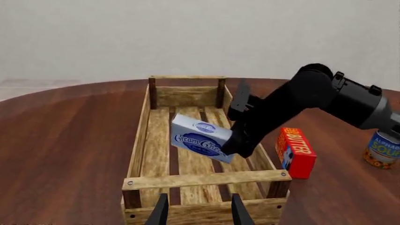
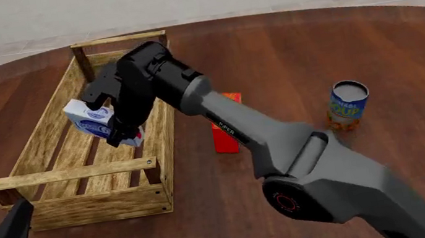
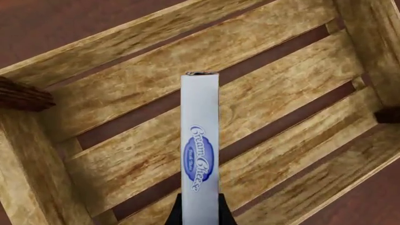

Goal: Pick up the cream cheese and put it in the tray.

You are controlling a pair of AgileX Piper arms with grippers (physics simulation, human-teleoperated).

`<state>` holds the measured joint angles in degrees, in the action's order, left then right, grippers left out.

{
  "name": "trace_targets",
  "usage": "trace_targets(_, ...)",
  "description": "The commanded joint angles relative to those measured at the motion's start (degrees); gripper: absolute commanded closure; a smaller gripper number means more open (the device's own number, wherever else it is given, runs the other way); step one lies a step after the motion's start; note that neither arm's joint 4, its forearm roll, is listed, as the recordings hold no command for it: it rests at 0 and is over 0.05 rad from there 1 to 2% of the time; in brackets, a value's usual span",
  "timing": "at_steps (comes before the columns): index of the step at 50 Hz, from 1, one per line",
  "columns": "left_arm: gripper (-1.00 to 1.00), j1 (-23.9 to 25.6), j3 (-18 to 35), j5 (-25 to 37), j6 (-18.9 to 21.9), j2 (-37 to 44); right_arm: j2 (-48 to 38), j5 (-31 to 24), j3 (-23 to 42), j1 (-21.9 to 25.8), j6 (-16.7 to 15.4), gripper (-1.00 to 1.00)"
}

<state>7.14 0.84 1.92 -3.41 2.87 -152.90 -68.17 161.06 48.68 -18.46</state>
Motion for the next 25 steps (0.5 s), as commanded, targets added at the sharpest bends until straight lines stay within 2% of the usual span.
trace_targets(1,-1.0,0.1,0.0,-0.1,-0.7,0.2,-1.6,0.4,0.9,0.3,-0.1,1.0)
trace_targets(16,-1.0,0.5,0.1,0.4,-1.3,-0.4,-3.4,1.0,1.0,-1.2,0.4,1.0)
trace_targets(25,-1.0,0.6,-0.1,0.3,-1.6,-0.4,-3.5,0.1,1.0,-1.2,-0.5,1.0)
